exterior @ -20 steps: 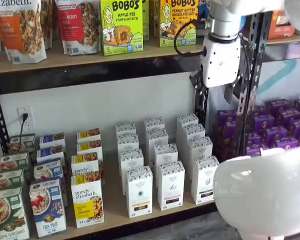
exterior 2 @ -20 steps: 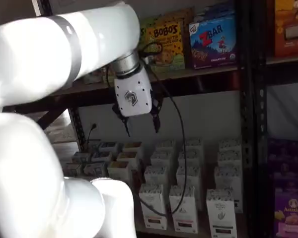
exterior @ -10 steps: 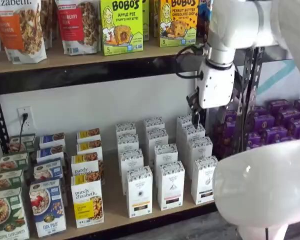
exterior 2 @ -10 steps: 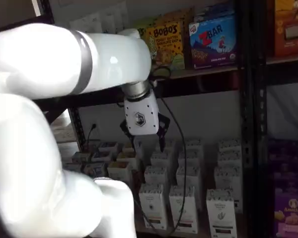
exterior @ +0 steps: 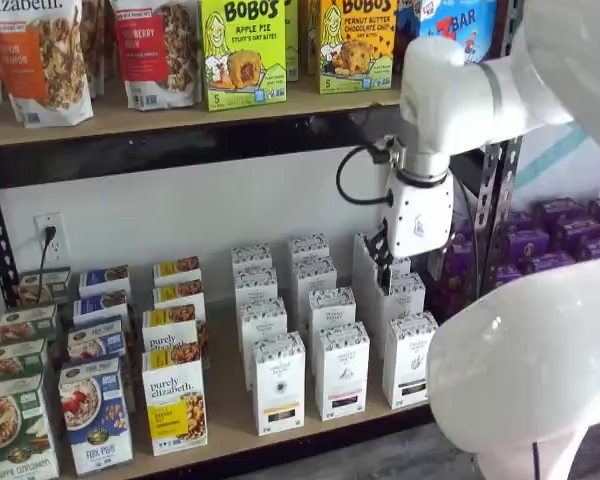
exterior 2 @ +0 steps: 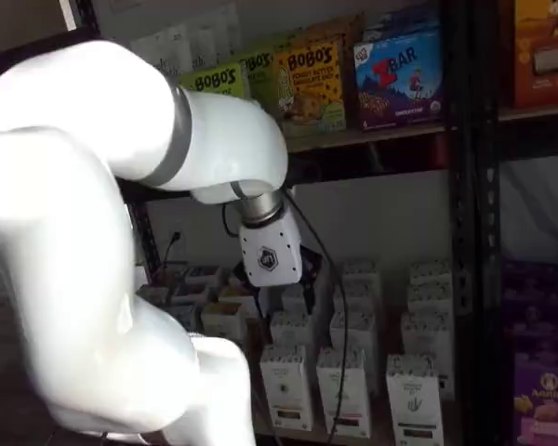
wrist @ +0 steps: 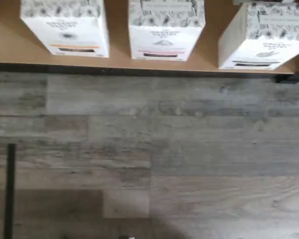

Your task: Pick up the white box with a green strip in the middle, on the bottom shelf, the sixth box from the left

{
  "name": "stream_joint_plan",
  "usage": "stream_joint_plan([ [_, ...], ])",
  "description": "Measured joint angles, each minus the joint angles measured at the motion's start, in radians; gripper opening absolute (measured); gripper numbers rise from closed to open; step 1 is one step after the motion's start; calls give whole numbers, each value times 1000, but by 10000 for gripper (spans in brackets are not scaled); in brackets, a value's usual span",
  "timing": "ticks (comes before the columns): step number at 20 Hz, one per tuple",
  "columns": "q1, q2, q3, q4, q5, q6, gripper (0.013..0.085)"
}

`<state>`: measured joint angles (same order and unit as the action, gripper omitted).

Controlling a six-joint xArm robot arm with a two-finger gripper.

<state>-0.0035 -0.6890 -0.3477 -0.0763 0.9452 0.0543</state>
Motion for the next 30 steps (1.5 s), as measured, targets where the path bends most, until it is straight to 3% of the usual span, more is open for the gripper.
stream_joint_plan([
  [3,15,49,15,-51,-51,50,850],
  [10,7,192,49,-99,-259,98,850],
  [15,-22,372,13,-102,-393,83,850],
  [18,-51,500,-30,-135,-466,89,850],
  [21,-85,628,-80,-107,-535,34,850],
  [25,-130,763,-145,-4,-629,-103,850],
  [30,-177,882,-241,26,-653,-179,850],
])
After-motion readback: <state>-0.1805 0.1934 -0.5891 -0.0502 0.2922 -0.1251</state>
